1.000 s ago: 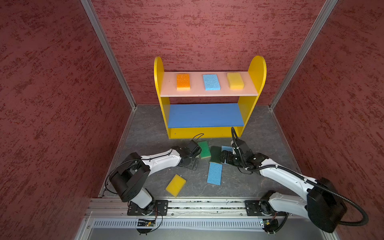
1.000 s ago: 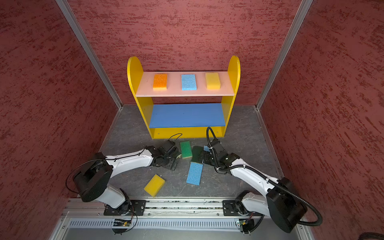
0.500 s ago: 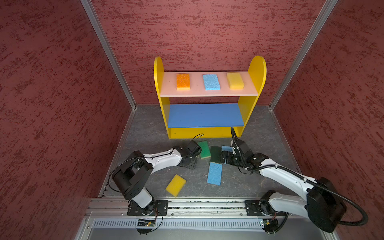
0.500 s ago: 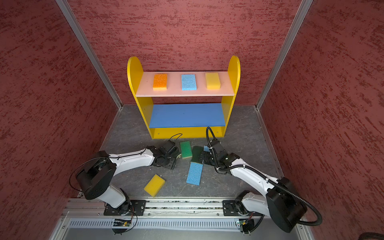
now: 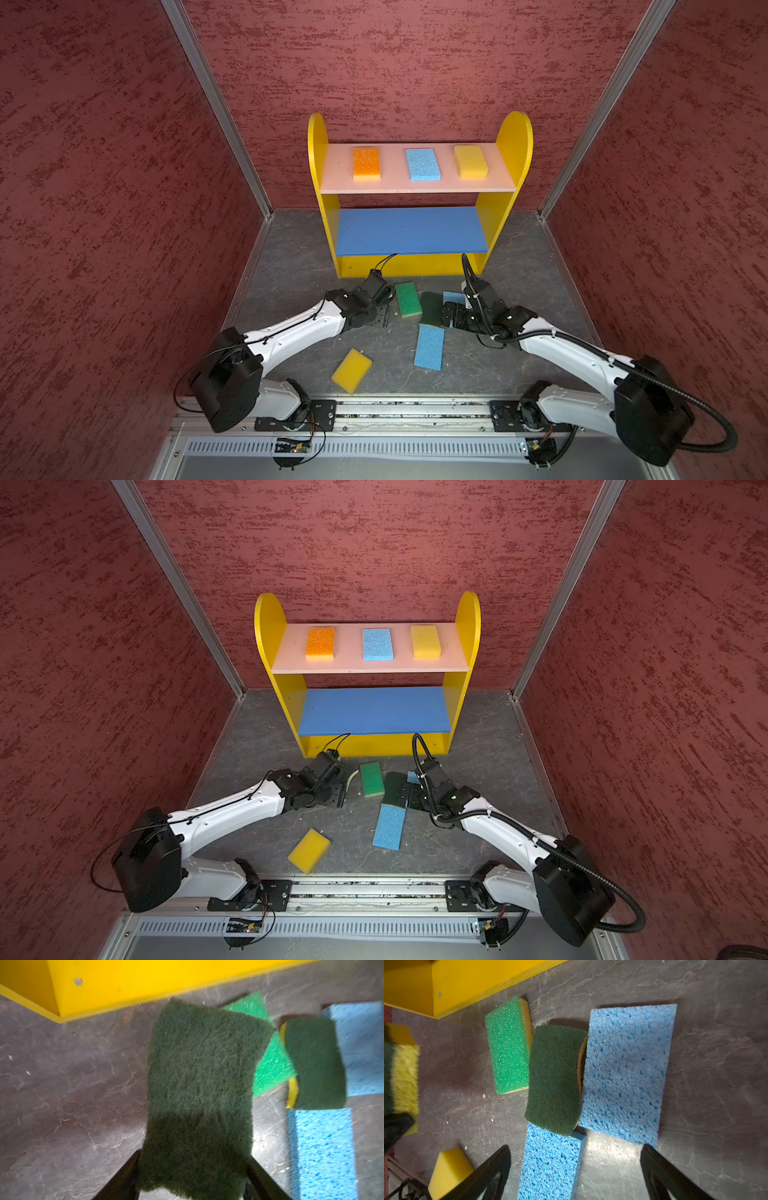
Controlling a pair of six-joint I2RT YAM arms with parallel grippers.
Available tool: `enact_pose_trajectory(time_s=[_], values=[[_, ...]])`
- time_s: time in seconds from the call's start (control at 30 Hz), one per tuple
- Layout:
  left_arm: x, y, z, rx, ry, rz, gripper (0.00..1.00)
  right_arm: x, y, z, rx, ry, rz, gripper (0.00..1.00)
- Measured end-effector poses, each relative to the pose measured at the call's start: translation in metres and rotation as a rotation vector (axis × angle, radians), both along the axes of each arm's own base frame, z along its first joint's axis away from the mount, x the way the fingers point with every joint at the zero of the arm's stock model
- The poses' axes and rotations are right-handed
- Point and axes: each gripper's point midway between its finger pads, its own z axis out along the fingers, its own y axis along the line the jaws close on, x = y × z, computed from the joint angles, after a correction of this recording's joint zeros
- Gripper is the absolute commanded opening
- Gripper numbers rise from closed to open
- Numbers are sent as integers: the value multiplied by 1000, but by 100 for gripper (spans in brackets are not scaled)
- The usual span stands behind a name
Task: Place and organize the cleaning sponges onto the shelf
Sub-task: 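Carry the green scouring sponge with the left gripper onto the blue shelf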
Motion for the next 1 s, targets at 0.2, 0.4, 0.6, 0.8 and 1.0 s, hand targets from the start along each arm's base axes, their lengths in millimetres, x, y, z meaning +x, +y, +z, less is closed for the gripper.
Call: enact_pose_trajectory(time_s=[0.2, 0.4, 0.6, 0.8, 1.0], values=[[22, 6, 52, -76, -157, 85, 70, 0, -3, 6, -11, -22, 8, 98], [56, 25, 73, -107, -233, 202, 71, 3, -3, 12, -18, -46, 13, 98], [92, 19, 88, -108, -286, 253, 71, 2, -4, 11, -29, -49, 27, 98], [119, 18, 91, -106, -331, 299, 71, 5, -2, 18, -33, -64, 42, 99], [140, 25, 87, -100, -356, 345, 71, 7, -1, 21, -38, -76, 55, 99]])
